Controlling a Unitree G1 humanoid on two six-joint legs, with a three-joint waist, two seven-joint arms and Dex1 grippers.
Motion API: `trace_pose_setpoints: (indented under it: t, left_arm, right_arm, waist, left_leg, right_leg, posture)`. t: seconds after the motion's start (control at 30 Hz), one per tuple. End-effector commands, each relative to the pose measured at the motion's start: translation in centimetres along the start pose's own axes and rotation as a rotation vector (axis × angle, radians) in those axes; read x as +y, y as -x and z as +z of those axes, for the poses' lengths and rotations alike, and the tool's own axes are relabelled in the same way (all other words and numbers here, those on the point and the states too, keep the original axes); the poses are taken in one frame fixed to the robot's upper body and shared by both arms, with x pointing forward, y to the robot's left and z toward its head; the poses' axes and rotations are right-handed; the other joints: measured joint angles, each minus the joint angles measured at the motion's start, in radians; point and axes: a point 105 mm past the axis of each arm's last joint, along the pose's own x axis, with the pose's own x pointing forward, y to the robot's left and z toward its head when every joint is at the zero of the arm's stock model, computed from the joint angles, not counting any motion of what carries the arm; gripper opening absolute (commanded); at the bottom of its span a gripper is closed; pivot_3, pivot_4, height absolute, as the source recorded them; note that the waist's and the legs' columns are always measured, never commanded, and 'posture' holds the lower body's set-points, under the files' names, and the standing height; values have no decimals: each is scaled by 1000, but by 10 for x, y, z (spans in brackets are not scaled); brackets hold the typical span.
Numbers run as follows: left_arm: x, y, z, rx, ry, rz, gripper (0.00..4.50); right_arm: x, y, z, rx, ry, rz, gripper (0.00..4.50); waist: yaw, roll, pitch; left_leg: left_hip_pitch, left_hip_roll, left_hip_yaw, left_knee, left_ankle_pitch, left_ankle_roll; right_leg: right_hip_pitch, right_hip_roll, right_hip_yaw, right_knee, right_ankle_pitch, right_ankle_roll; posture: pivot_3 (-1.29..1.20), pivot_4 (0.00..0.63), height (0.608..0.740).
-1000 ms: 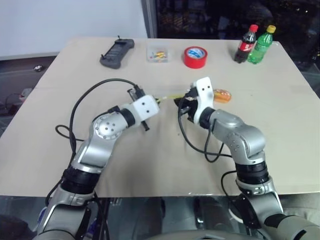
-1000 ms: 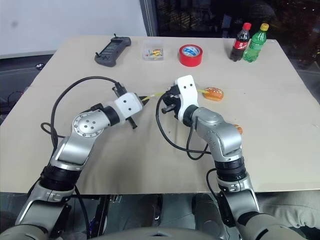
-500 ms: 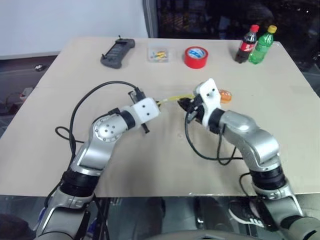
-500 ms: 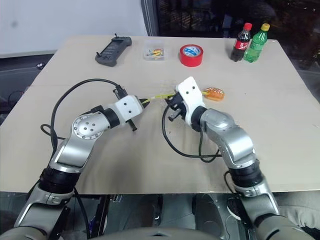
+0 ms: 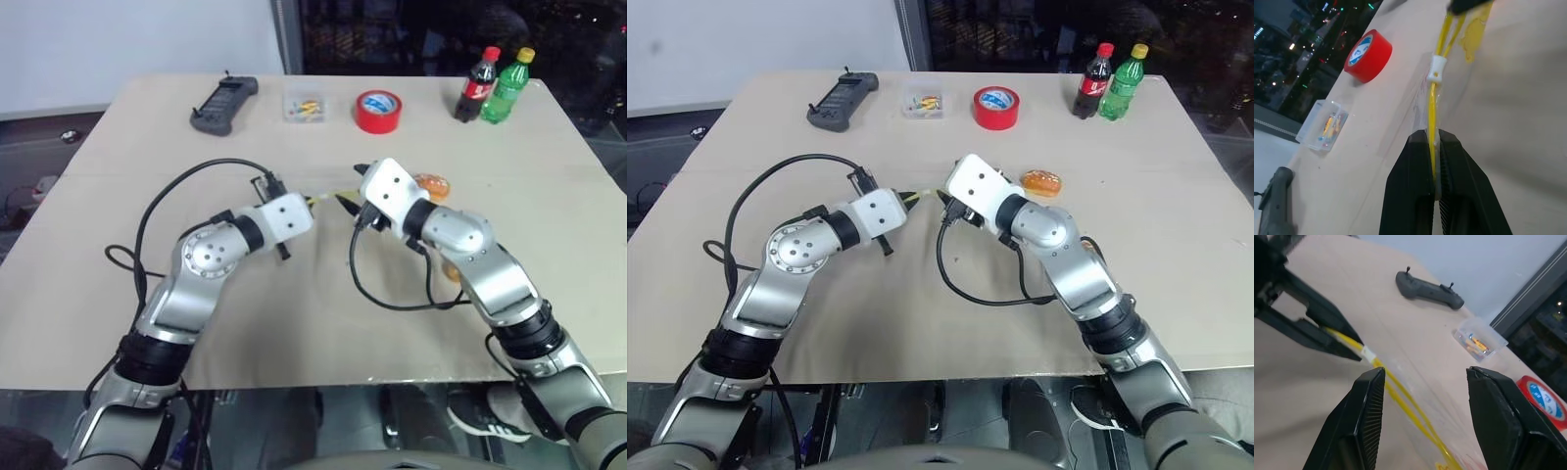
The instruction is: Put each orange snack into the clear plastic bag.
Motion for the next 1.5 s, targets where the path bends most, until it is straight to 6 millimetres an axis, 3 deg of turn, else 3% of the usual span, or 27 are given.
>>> trace_pose_setpoints:
  t: [0.03,0.33,0.43,0.5,0.6,0.67,0.73,0.87,1.1,1.3,1.4,1.5]
  left_arm:
    - [5,3,10,-32,-52,15,0]
    - [-1,3,14,-51,-104,4,0]
    - [-6,3,17,-77,-132,-16,0]
    - [-9,4,17,-81,-134,-25,0]
    - [-9,6,9,-53,-110,-18,0]
    - [-7,7,3,-27,-98,-13,0]
    - [-5,7,-1,-10,-79,-3,0]
    - [-1,4,-7,25,-45,19,0]
    - [9,2,-19,98,-31,50,0]
    - [9,-1,-18,99,-26,51,0]
    - [10,-2,-15,89,-18,58,0]
    - [9,-3,-11,66,-13,55,0]
  right_arm:
    - [-6,-2,12,-37,80,-7,2685]
    - [-8,-5,6,-1,80,-21,2685]
    - [-17,-10,-12,87,24,-103,2685]
    - [-26,-10,-35,188,-47,-200,2685]
    - [-38,4,-64,312,-39,-283,2685]
    - [-42,13,-70,335,-36,-300,2685]
    - [-41,18,-64,310,-36,-292,2685]
    - [-28,21,-33,154,-60,-211,2685]
    - [-28,46,-31,121,-39,-178,2685]
    - [-20,53,-27,90,-81,-115,2685]
    - [-12,56,-27,77,-253,-86,2685]
    - [-2,50,-29,78,-450,-78,1342]
  waist:
    - [0,0,0]
    - [0,0,0]
    - [-1,0,0]
    - [-1,0,0]
    - [3,0,0]
    - [13,0,0]
    - [17,0,0]
    - [9,0,0]
    - [14,0,0]
    - [16,0,0]
    - [18,0,0]
    - [18,0,0]
  left_leg:
    - [0,0,0,0,0,0]
    - [0,0,0,0,0,0]
    - [0,0,0,0,0,0]
    - [0,0,0,0,0,0]
    - [0,0,0,0,0,0]
    - [0,0,0,0,0,0]
    - [0,-1,0,0,0,0]
    - [0,0,0,0,0,0]
    - [0,0,0,0,0,0]
    - [1,0,0,0,0,0]
    - [0,0,0,0,0,0]
    - [0,0,0,0,0,0]
  right_leg:
    - [0,0,0,0,0,0]
    - [0,0,0,0,0,0]
    - [0,0,0,0,0,0]
    - [0,0,0,1,0,0]
    - [0,0,0,1,0,0]
    - [0,-1,0,0,0,0]
    - [0,-1,0,0,0,0]
    - [0,0,0,0,0,0]
    - [0,0,0,0,0,0]
    - [0,0,0,0,0,0]
    - [0,0,0,0,0,0]
    - [1,0,0,0,0,0]
  posture:
    - [0,150,740]
    - [0,150,740]
    - [0,150,740]
    - [0,150,740]
    - [0,150,740]
    - [0,150,740]
    - [0,150,740]
    - [0,150,740]
    - [0,150,740]
    - [0,150,740]
    - [0,150,740]
    - [0,150,740]
